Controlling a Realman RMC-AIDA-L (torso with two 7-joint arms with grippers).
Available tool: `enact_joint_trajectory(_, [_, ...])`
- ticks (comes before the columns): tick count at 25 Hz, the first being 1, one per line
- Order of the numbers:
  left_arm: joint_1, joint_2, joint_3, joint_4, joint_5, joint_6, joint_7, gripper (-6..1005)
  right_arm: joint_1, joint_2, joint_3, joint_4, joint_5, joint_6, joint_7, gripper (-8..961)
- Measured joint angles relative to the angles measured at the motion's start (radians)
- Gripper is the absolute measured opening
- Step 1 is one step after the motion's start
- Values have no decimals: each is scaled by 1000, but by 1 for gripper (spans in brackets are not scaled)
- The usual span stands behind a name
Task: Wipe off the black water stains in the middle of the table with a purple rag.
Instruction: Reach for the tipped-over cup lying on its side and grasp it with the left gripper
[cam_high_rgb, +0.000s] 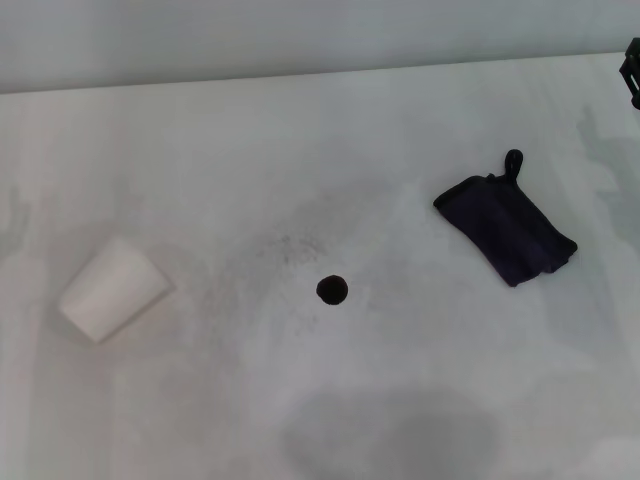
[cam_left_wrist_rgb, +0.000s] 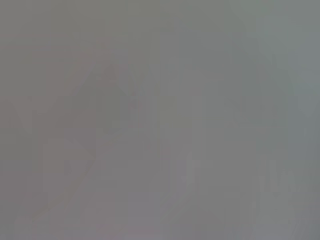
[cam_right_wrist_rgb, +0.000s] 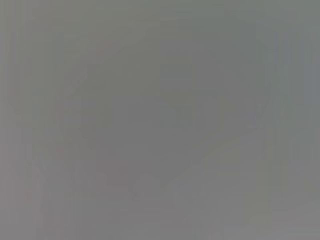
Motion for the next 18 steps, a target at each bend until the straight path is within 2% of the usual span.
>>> enact_joint_trajectory(5, [-4,10,0,-21,77,19,-142,875,-3,-3,-3,5,0,2,0,726])
enact_joint_trajectory(9, [-60,32,0,-140,218,27,-451,874,-2,-3,-6,5,0,0,1,727])
enact_joint_trajectory(13, [-149,75,23,-372,458,26,-911,874,9,-2,-9,6,0,-1,1,727])
enact_joint_trajectory(14, [-163,80,38,-410,487,28,-977,874,10,-2,-9,7,0,-2,1,727])
enact_joint_trajectory(15, [-202,87,93,-508,551,41,-1139,874,10,-2,-9,7,0,-2,1,727])
enact_joint_trajectory(18, [-256,99,138,-651,662,94,-1359,874,14,-2,-9,8,0,-11,1,727])
